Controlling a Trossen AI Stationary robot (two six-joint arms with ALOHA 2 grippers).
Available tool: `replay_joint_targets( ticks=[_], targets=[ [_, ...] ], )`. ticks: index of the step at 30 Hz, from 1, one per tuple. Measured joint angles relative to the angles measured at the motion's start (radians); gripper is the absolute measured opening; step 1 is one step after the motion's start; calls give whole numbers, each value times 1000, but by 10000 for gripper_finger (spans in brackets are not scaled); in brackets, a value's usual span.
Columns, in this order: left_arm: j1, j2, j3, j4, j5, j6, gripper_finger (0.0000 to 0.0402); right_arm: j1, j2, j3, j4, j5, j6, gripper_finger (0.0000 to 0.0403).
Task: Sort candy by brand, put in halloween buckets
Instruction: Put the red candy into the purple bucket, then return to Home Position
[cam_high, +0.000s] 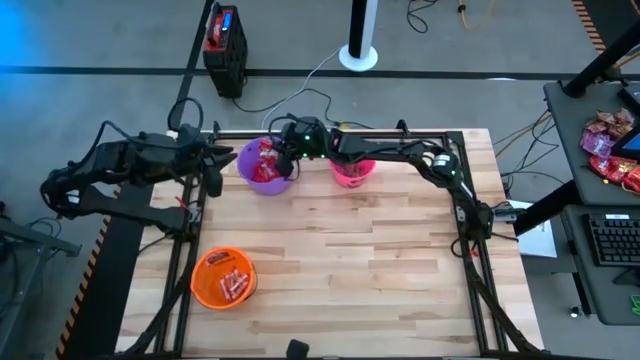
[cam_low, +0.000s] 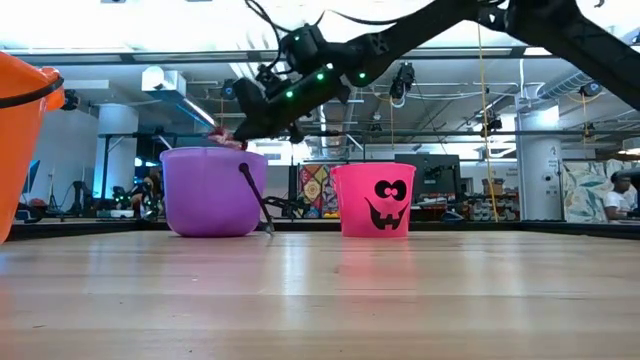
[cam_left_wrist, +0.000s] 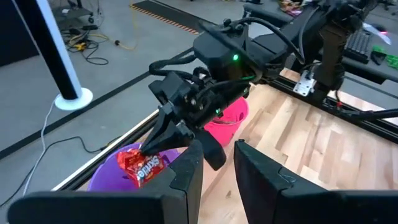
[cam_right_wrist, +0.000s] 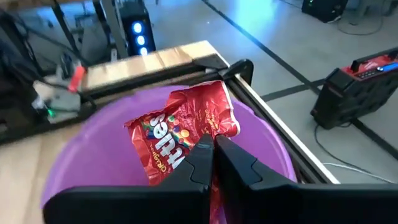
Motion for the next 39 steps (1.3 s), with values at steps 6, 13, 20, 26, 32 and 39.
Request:
replay_joint_targets(
  ticks=[6,13,20,26,32,39],
  targets=[
    [0,18,0,0,-14,-20,75,0,66,109,-109,1,-89,8],
    [0,38,0,0,-15,-27,75,0,101,160,-137,-14,-82,10],
    [0,49,0,0,-15,-30,75,0,101,163,-153,-60,-34,47],
    [0,50,0,0,-15,-30,75,0,101,163,-159,-60,-14,107],
    [0,54,0,0,-14,-29,75,0,49,187,-283,-60,-55,136],
    [-1,75,-32,124,85,25,75,31,-86,173,-404,-151,7,128]
  ],
)
